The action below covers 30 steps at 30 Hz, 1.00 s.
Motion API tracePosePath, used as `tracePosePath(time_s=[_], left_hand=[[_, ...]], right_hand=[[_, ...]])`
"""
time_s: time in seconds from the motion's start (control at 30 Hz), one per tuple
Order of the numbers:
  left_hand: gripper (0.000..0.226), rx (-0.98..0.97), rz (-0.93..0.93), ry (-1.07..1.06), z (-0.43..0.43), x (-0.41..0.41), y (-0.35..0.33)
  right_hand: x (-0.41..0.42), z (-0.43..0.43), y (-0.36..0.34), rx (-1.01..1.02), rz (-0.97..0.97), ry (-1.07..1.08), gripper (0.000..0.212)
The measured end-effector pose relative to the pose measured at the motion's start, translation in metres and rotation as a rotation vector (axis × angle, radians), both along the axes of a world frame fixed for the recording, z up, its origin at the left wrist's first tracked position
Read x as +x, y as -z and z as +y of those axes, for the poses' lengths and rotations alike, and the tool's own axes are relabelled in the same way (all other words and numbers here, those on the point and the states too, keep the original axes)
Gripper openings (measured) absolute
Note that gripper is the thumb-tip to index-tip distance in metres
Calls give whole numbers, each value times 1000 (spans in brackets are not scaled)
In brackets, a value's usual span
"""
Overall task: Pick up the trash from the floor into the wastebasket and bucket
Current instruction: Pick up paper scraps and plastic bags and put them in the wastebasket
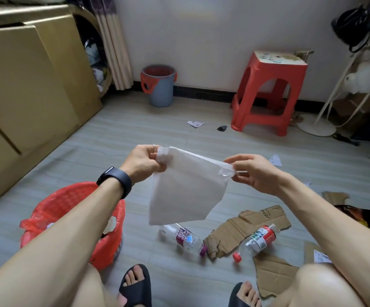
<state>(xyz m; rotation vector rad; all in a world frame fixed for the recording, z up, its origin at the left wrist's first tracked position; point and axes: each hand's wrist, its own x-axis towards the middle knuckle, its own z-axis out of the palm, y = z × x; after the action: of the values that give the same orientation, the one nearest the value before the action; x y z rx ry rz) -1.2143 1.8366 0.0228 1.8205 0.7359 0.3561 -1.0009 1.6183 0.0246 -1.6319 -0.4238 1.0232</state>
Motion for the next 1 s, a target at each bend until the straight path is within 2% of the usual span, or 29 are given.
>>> tracePosePath(time_s=[0.1,0.17,0.3,0.43,0.6,0.67,0.73,0.83,0.93,1.0], left_hand=[[22,-77,-52,21,-3,2,-1],[18,-85,-88,-3,-4,4,0],[21,36,-38,-42,0,1,2],[19,-32,-51,-39,3,-5,-6],[13,-193,-138,-89,7,-11,-10],[30,-252,-173,-136,12,-14,-8],[42,-282,-192,-160,15,-17,-8],[48,-308,-195,-149,19,-20,-10],[51,-368,-202,-100,21,-23,-13],[37,-401,-197,-80,23,-27,-17]], right_hand=[[-3,7,0,-5,14,59,24],[-6,9,2,-93,-53,31,16],[-6,10,7,-234,-136,-39,32],[3,8,-3,-103,-47,19,26],[-2,7,-6,19,10,-113,26],[-7,8,-9,35,-3,-205,42],[-13,11,-10,28,-138,-240,46],[-20,17,-8,93,-328,-128,31],[-19,17,-8,168,-251,-108,24],[-17,16,-11,196,-158,-120,19]])
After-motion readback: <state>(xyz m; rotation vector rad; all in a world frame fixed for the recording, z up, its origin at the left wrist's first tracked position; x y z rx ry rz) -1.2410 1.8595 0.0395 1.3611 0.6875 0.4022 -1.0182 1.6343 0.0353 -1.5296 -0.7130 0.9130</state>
